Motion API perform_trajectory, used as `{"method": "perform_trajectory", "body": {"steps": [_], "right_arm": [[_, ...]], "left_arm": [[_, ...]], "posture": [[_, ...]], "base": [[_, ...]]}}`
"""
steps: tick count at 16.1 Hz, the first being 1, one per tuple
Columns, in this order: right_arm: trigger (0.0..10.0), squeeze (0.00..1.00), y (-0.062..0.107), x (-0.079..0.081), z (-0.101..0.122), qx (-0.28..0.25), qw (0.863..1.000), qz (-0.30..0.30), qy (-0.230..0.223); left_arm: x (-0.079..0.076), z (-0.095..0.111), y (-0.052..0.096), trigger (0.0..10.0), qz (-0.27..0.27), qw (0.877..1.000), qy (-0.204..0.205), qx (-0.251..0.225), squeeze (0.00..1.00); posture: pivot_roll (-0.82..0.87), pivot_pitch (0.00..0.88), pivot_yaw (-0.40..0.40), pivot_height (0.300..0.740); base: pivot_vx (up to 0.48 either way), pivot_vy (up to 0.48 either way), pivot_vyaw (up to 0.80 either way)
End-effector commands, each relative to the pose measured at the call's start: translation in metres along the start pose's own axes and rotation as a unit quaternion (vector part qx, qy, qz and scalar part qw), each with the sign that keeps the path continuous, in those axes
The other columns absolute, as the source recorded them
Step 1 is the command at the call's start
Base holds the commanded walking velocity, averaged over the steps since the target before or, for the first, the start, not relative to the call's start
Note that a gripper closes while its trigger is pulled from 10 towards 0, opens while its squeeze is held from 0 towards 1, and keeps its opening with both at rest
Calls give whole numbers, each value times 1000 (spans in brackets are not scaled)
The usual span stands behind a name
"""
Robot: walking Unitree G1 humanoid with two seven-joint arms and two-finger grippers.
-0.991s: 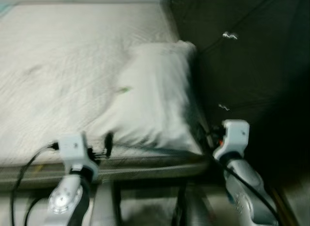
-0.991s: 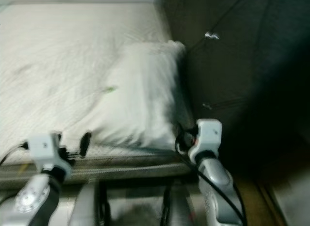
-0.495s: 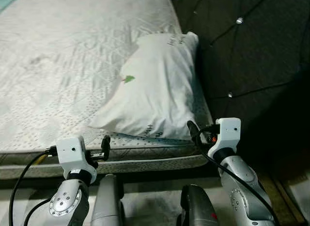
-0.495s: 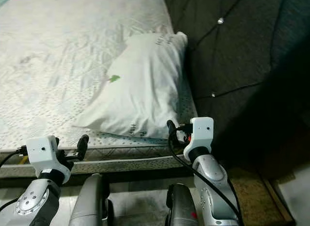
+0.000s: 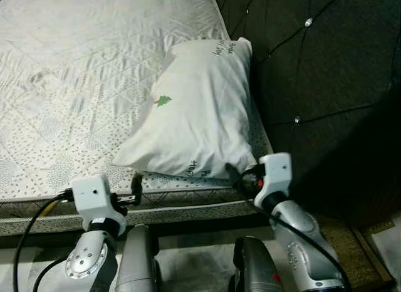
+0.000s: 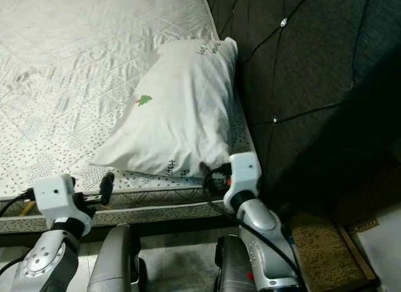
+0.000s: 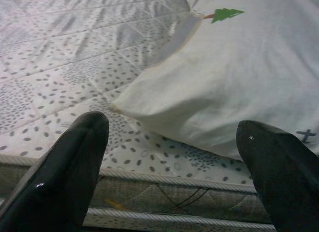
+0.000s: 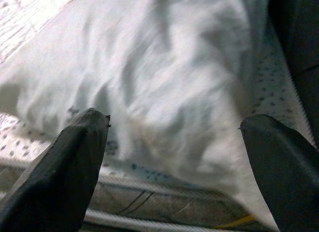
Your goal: Clean up the room
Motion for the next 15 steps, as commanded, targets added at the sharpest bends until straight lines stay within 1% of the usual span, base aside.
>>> {"method": "perform_trajectory", "body": {"steps": [1,2,3,5,6,7,8,9,10,11,13,14,15], "right_arm": [[10000,0,-2,-1,1,-1,1000,-2,0],[10000,0,-6,1,3,-6,1000,-1,5],[10000,0,-17,4,12,-24,1000,-10,11],[10000,0,-30,7,20,-40,999,-25,27],[10000,0,-42,13,27,-55,998,-29,34],[10000,0,-44,14,28,-57,997,-28,33],[10000,0,-54,19,23,-47,997,-31,59],[10000,0,-62,23,14,-19,996,-33,83],[10000,0,-64,22,8,-4,995,-39,90],[10000,0,-68,21,0,15,993,-45,107],[10000,0,-71,14,-7,31,991,-63,116],[10000,0,-76,7,-6,34,987,-84,132],[10000,0,-77,4,-6,36,985,-92,140]], "left_arm": [[4,1,4,10000,12,1000,-5,-3,0],[4,1,5,10000,13,1000,-5,-3,0],[4,2,4,10000,15,1000,-5,-4,0],[5,3,5,10000,17,1000,-5,-5,0],[4,3,5,10000,18,1000,-5,-5,0],[4,3,6,10000,18,1000,-5,-5,0],[3,3,7,10000,18,1000,-5,-4,0],[2,4,9,10000,17,1000,-5,-5,0],[2,5,10,10000,17,1000,-5,-6,0],[4,7,13,10000,19,1000,-5,-7,0],[6,8,19,10000,26,1000,-6,-7,0],[9,7,24,10000,35,999,-8,-2,0],[11,6,27,10000,38,999,-9,0,0]], "posture": [[7,197,-30,590],[12,198,-33,590],[21,201,-34,590],[24,203,-34,590],[34,210,-32,590],[34,210,-32,590],[52,216,-32,590],[60,218,-35,590],[69,219,-39,590],[81,223,-44,590],[110,234,-54,590],[122,239,-57,590],[129,243,-58,590]], "base": [[0,0,0],[0,0,0],[0,0,0],[0,0,0],[0,0,0],[0,0,0],[0,0,0],[0,0,0],[0,0,0],[0,0,0],[0,0,0],[0,0,0],[0,0,0]]}}
Point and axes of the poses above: a point about 5 cm out from each wrist's last joint towards the gripper, its own y axis pointing back from the gripper into the wrist, its own z axis along the axis of the wrist's last joint, x = y × z, the point moved 3 cm from there along -y, pointing out of the wrist towards the gripper, and after that the axes turned 1 degree about -y, right-handed, at the moved point
